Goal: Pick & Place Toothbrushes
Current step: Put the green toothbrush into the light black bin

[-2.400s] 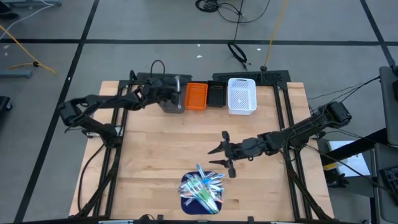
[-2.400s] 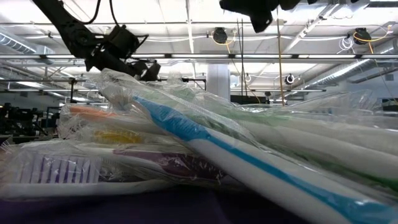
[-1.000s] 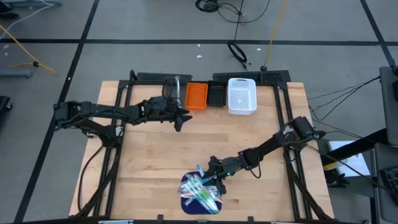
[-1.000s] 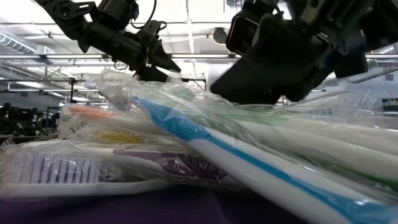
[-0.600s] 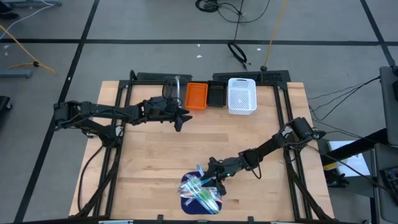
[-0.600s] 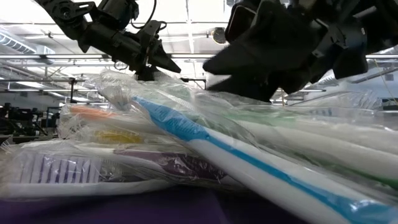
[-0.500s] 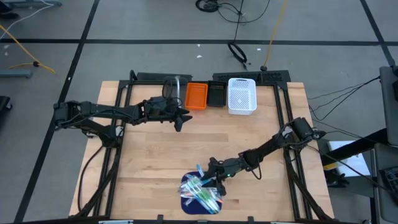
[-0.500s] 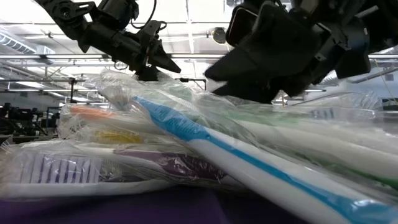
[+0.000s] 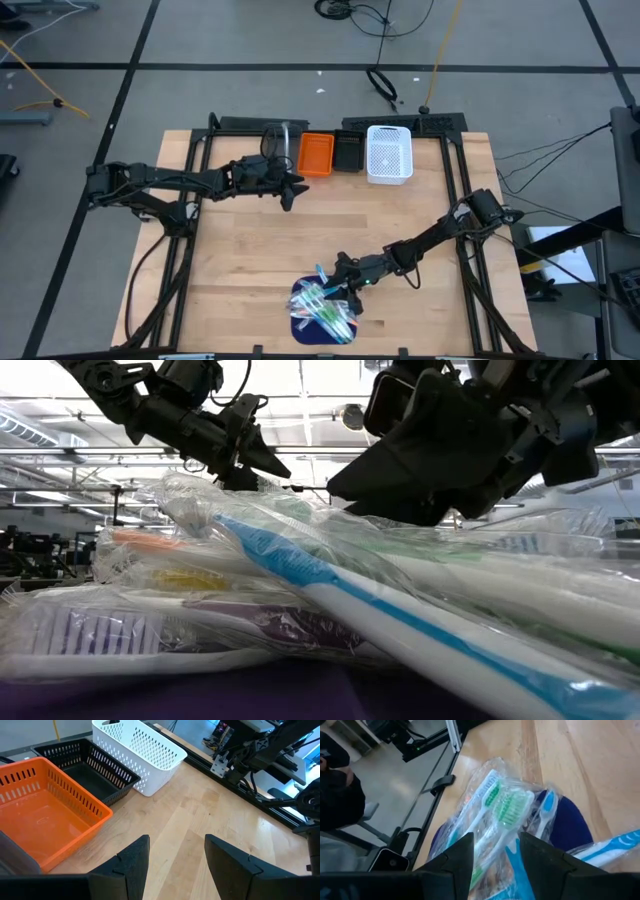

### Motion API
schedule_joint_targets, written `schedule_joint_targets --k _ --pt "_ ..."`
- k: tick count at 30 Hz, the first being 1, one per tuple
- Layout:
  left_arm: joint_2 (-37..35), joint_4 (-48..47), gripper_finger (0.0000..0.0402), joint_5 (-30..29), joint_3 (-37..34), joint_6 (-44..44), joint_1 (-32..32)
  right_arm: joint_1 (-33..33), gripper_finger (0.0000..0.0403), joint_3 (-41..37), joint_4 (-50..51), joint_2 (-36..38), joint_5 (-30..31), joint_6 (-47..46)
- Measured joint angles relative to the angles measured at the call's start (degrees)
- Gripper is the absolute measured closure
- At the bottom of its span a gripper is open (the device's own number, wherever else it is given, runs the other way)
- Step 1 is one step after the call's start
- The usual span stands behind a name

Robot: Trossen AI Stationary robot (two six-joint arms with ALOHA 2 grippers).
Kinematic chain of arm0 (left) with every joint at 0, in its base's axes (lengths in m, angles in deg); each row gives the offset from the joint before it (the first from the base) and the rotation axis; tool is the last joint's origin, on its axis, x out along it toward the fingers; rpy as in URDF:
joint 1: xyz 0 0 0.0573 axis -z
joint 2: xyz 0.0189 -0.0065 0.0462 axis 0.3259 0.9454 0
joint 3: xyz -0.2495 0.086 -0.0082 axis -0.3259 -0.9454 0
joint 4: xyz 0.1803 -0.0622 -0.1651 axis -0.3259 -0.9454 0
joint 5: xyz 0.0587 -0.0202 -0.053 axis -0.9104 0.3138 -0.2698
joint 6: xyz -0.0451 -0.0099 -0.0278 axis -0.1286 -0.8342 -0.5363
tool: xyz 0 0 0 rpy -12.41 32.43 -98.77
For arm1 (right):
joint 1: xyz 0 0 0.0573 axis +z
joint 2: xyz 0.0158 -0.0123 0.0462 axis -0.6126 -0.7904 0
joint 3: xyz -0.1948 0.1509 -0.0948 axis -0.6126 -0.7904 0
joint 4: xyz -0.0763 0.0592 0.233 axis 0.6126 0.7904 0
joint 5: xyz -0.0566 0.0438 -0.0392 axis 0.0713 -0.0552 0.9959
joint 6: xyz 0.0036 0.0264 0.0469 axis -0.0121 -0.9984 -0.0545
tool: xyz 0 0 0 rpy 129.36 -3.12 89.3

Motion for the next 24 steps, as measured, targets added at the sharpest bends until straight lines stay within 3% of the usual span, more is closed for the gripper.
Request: schedule_joint_targets --k 9,19,24 --pt "0.0 0.0 0.0210 0.0 0.0 -0.2 0.0 0.0 0.0282 2.4 -0.1 -3.5 -0.2 0.1" --pt "0.0 0.0 0.0210 0.0 0.0 -0.1 0.0 0.0 0.0392 2.8 0.0 -3.5 -1.3 1.1" --pt "0.0 0.0 0.0211 0.0 0.0 -0.1 0.0 -0.3 0.0399 2.8 0.0 -3.5 -1.8 1.4"
